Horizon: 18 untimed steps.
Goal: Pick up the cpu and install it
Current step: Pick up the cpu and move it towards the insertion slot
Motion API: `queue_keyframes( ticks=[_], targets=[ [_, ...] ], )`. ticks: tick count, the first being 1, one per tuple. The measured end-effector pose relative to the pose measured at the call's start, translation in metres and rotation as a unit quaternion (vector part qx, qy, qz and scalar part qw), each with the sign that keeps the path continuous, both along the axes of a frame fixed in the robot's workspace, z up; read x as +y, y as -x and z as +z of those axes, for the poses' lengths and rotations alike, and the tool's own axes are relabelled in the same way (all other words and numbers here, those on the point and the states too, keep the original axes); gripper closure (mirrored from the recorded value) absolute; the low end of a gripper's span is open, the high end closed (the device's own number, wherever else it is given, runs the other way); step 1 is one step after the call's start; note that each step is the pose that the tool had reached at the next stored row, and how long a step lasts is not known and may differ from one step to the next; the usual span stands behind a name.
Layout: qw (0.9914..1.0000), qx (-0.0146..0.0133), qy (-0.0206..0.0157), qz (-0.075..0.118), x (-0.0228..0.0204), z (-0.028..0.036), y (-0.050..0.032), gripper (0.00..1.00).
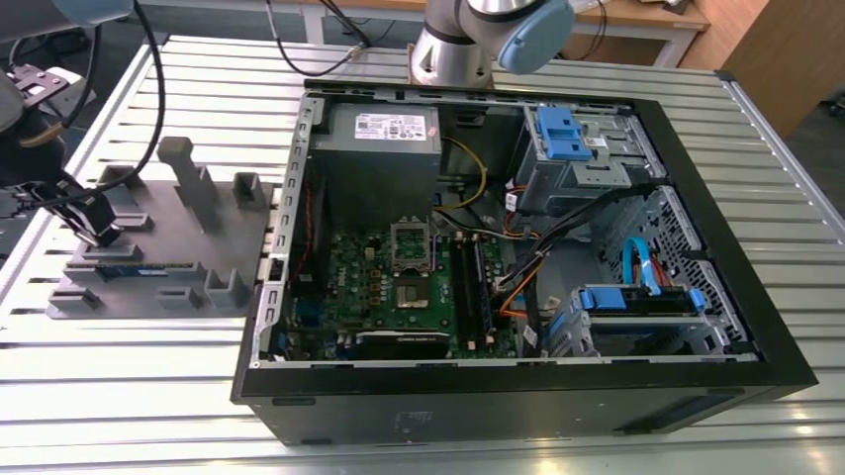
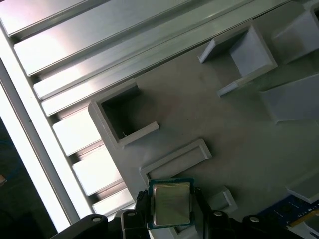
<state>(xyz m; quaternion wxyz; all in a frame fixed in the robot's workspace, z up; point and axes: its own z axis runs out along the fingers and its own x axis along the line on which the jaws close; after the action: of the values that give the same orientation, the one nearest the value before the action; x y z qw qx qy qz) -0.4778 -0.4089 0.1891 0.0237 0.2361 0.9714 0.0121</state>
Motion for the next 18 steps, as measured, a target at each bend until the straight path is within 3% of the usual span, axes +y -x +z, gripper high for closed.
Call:
queue_keyframes(
  ticks=[9,18],
  targets=[
    [0.99998,0.0000,-0.0002,0.006,0.0000,-0.0001,-0.0021,0.53],
    [0.99813,-0.0009,-0.0004,0.061,-0.0001,-0.0010,-0.0024,0.53]
  ],
)
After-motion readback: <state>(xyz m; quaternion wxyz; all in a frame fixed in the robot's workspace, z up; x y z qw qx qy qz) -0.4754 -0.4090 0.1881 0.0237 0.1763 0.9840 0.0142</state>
